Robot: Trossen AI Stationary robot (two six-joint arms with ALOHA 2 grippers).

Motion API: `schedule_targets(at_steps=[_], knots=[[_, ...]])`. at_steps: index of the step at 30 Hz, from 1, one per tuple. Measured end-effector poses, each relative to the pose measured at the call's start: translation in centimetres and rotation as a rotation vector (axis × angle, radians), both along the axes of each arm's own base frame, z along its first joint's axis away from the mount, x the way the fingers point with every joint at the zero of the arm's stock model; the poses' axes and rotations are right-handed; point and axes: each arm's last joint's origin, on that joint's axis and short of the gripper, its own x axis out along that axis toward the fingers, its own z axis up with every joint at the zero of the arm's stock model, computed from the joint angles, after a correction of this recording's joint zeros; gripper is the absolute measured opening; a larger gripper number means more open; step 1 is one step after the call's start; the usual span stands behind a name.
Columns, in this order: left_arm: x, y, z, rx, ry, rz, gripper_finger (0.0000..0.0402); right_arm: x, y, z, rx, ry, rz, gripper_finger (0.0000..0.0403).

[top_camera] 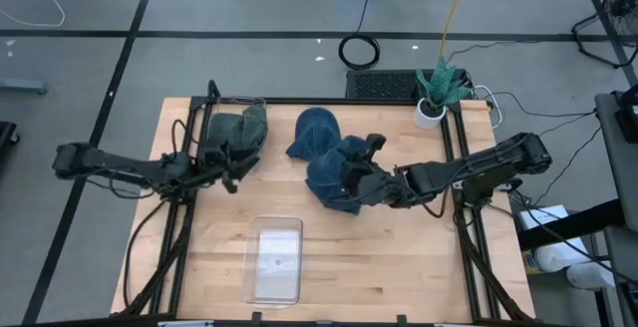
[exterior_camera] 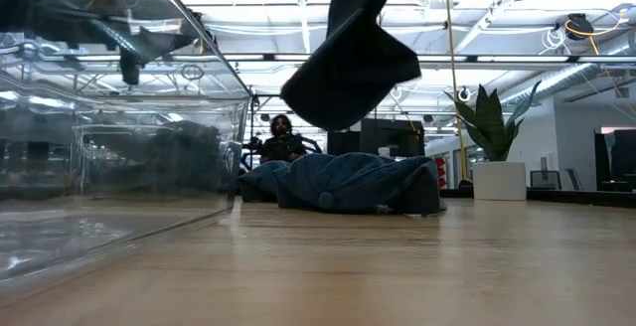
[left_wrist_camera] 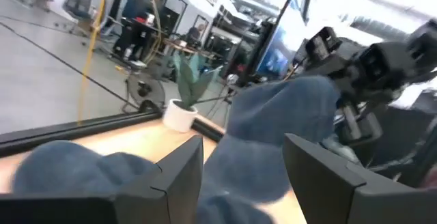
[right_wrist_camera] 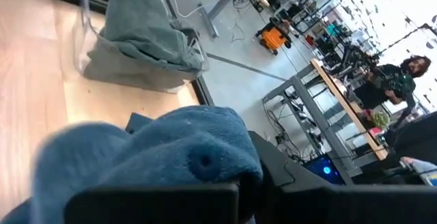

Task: Pick & Place hat
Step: Put the bottom blue cap into the bottom transparent bin

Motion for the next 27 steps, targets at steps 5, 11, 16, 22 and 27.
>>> schedule_targets(at_steps=[5,11,16,22,27], knots=[[2.4,-0.8,1.0,0.184,0.013,-0.144,0.0209,0.2,-0.4,0.0,0.034,-0.021,0.003,0.0],[7.5,-2.1,1.8,0.382,0.192,-0.126,0.021,0.4,-0.1,0.0,0.123,-0.031,0.118,0.0],[12.0,-3.1,3.1,0.525,0.24,-0.14,0.021,0.5,0.0,-0.1,0.152,-0.027,0.15,0.0],[16.1,-4.2,4.3,0.544,0.323,-0.167,0.0224,0.4,0.6,-0.2,0.164,-0.022,0.184,0.0],[17.4,-4.2,4.9,0.535,0.398,-0.123,0.0267,0.2,1.1,-0.3,0.163,-0.015,0.202,0.0]])
